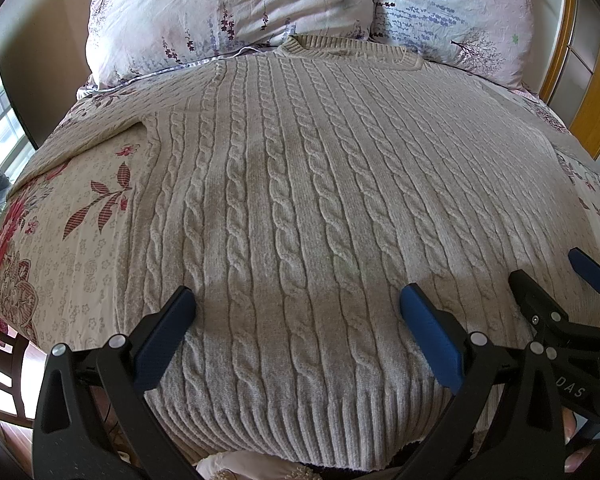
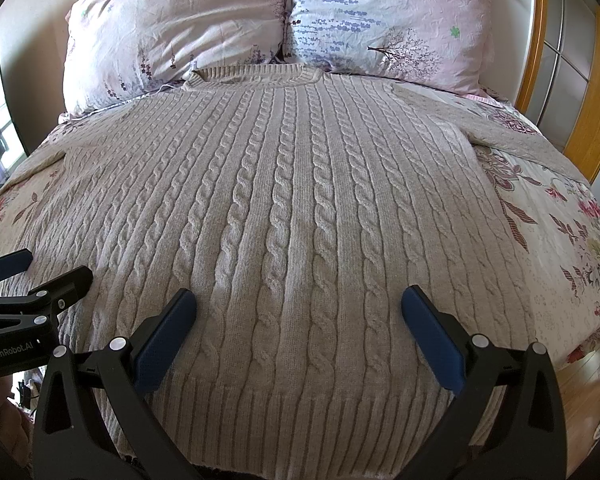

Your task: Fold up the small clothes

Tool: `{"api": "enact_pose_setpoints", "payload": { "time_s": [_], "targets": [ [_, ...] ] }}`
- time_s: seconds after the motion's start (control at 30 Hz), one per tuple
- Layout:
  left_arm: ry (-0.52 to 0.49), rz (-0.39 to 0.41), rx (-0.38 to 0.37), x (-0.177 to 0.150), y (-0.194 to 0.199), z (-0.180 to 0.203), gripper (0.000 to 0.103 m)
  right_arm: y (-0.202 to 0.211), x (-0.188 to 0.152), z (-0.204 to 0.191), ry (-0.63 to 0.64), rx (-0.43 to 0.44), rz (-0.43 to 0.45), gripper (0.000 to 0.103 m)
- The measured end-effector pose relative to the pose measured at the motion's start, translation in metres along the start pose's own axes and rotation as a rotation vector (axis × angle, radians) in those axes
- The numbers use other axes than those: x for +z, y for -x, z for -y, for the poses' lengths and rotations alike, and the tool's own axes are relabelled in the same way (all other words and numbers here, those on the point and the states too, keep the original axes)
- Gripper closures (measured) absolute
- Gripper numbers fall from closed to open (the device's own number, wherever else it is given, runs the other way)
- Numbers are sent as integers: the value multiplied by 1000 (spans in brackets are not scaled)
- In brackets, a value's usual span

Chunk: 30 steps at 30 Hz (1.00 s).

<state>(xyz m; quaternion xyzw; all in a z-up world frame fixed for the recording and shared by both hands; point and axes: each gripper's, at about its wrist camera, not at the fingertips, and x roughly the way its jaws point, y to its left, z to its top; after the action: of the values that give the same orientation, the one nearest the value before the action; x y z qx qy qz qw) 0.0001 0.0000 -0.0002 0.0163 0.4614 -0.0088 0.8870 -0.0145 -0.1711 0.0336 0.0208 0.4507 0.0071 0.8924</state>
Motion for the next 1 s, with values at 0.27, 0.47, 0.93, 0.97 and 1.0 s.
{"api": "enact_pose_setpoints", "payload": {
  "time_s": [0.27, 0.47, 0.93, 0.97, 1.0],
  "targets": [
    [0, 0, 0, 0, 0, 0, 2, 0, 0, 0, 0, 0, 0, 1],
    [0, 0, 0, 0, 0, 0, 2, 0, 0, 0, 1, 0, 0, 1],
    [-7, -9, -3, 0, 0, 0, 2, -1, 0, 1, 28, 22, 5, 1],
    [-8, -10, -3, 2, -1, 0, 2, -3, 1, 0, 36, 31, 9, 1],
    [-13, -13, -4, 2, 0, 0, 2, -5, 1, 0, 46, 39, 13, 1]
  ]
}}
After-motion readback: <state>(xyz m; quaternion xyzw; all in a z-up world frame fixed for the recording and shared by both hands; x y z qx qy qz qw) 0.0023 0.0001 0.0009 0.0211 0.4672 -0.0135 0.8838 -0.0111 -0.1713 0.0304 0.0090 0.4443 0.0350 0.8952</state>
